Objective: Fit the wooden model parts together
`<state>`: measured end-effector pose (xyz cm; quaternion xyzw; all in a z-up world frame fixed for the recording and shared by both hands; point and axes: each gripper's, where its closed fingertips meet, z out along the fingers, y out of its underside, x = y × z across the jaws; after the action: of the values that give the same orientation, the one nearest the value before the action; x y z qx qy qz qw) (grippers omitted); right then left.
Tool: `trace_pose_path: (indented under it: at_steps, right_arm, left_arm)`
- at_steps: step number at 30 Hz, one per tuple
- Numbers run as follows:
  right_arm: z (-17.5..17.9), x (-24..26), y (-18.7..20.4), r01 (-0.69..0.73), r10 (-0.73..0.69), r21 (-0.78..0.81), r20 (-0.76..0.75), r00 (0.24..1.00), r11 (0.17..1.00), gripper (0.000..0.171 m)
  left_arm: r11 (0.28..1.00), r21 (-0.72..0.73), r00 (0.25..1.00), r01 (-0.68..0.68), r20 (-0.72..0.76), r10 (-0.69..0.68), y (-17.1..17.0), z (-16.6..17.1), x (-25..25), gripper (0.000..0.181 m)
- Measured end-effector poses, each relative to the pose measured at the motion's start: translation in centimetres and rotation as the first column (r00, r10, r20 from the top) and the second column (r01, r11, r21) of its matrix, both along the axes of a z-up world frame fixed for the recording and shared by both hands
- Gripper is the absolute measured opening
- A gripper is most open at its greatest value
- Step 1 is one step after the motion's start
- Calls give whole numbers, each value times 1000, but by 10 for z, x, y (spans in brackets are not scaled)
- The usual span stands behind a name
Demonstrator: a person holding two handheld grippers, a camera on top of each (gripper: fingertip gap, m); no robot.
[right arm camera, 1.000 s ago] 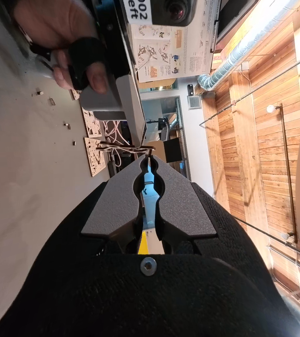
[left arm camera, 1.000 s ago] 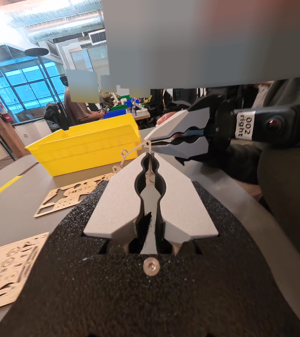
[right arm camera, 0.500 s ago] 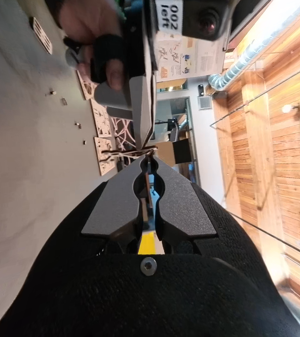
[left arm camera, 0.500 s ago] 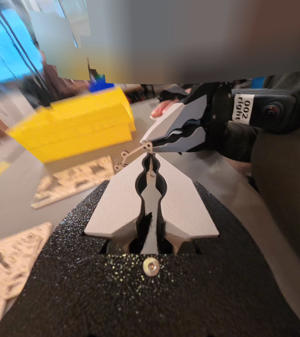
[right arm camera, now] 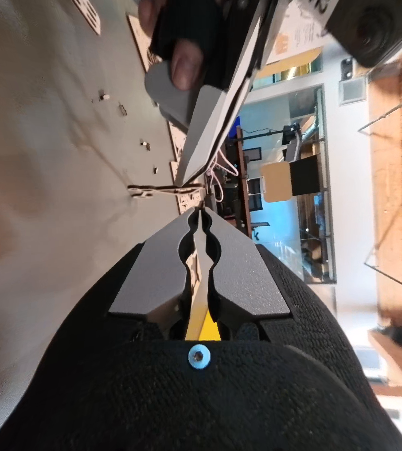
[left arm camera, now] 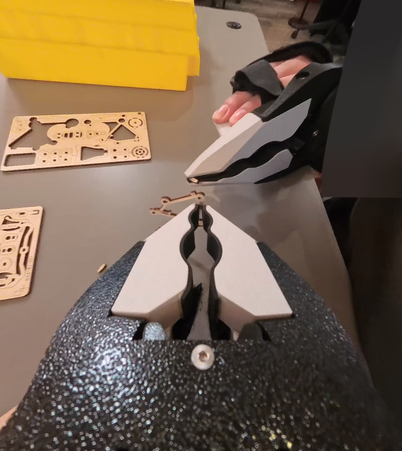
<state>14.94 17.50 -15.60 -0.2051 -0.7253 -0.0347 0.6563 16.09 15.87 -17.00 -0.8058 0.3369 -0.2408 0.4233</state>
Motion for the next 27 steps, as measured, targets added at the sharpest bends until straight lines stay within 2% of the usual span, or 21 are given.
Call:
trace_pose_path:
  at_steps: [6,14,22,27]
  right_arm:
    - [-16,-1,11,33,-24,-128,70,997,991,0]
    - [-19,-1,2,-57,82,-413,44,996,909,0]
    - [-31,-5,-3,-50,96,-366,110,989,929,0]
    - [-38,-6,-1,-34,96,-383,145,985,923,0]
  left_arm:
    - [998,-64,995,-24,-102,18,-2,-2,-10,0]
    - [998,-69,988,-3,-152,-8,-10,-1,-15,0]
    - [972,-217,949,85,-281,-145,-49,-9,-12,0]
    - [974,-220,942,55,-311,-123,-45,-19,-14,0]
